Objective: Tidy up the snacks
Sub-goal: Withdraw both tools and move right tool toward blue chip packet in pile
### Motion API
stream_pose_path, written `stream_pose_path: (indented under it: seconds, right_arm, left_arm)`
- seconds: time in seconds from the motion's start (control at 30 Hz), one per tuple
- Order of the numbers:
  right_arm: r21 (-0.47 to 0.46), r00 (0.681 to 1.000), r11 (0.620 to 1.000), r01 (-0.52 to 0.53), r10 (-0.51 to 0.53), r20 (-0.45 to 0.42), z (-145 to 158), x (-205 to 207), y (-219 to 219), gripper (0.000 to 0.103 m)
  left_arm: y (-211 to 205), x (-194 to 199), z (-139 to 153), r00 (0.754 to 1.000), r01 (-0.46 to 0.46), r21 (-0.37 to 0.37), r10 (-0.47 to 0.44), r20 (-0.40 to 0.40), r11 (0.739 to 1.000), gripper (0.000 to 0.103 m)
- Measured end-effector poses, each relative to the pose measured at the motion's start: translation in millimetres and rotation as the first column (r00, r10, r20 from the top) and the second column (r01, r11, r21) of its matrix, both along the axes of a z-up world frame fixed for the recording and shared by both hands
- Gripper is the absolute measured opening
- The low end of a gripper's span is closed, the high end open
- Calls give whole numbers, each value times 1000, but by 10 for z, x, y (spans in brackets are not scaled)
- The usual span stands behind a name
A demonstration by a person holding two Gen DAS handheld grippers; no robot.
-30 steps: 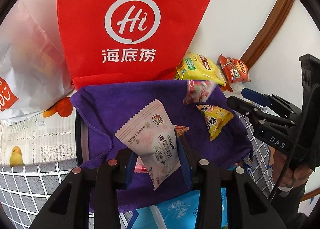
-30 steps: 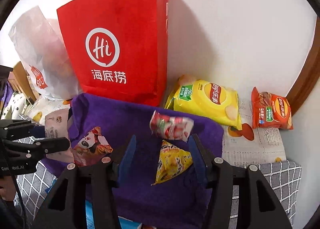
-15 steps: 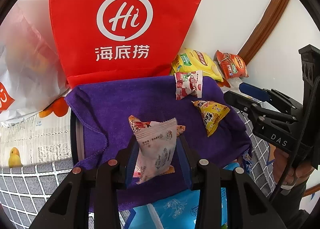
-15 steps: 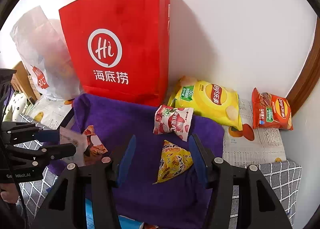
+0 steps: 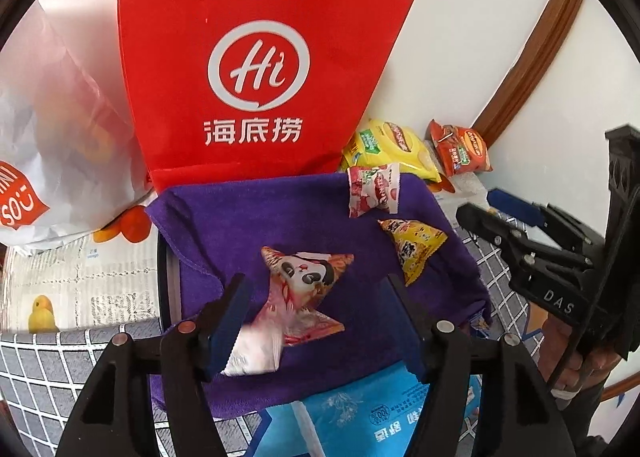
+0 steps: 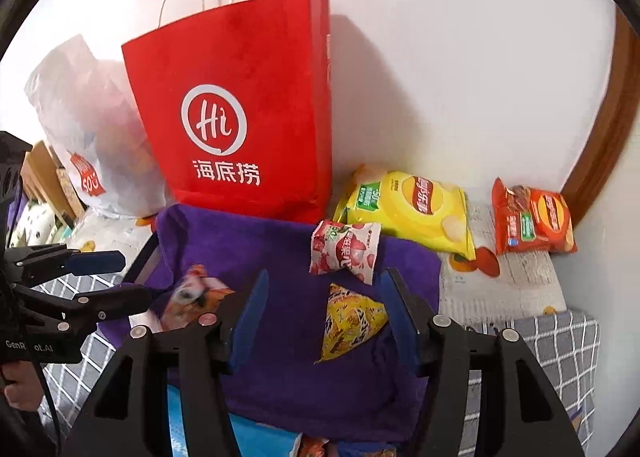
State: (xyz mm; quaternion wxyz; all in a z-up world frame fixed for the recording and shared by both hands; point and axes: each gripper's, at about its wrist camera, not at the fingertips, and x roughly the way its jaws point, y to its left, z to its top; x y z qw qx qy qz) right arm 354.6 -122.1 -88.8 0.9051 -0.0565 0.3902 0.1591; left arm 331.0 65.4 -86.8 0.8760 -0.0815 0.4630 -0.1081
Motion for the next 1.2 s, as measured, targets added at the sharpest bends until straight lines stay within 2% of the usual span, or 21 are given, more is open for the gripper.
stream_pose_path:
  seconds: [0.3,0.47,0.63,0.77,0.9,1.03,1.2]
  right_arm:
    - [-19,995,995,96,-96,-11,-13,-288,-293,59]
    - [33,993,993,114,-115,35,133,-561,-554,59]
    - [26,989,989,144,-145,38,235,-833,-742,60]
    - [28,982,982,184,-185,28,211,-1041,-904,60]
    - [-10,974,976,218,-218,-55,-5,-1138,-1023,61]
    - [-63,968,969,238,-242,-71,-285,-1237,-1044,61]
    - [-59,962,972,229,-235,-138,-619,-1250,-1018,61]
  left_arm:
    - [-148,-199,274,996,44,37,-47,81,998,65]
    - [-224,-342,446,988,75,25,-77,135,997,65]
    - [-277,-474,583,980,110,-31,-103,169,993,65]
    - [-323,-569,682,975,118,-24,-111,194,993,65]
    - [-346,-650,789,968,130,-14,-124,219,991,66]
    - [-324,-649,817,970,128,-21,-121,209,991,67]
    - [-290,-603,783,978,108,-24,-102,183,994,67]
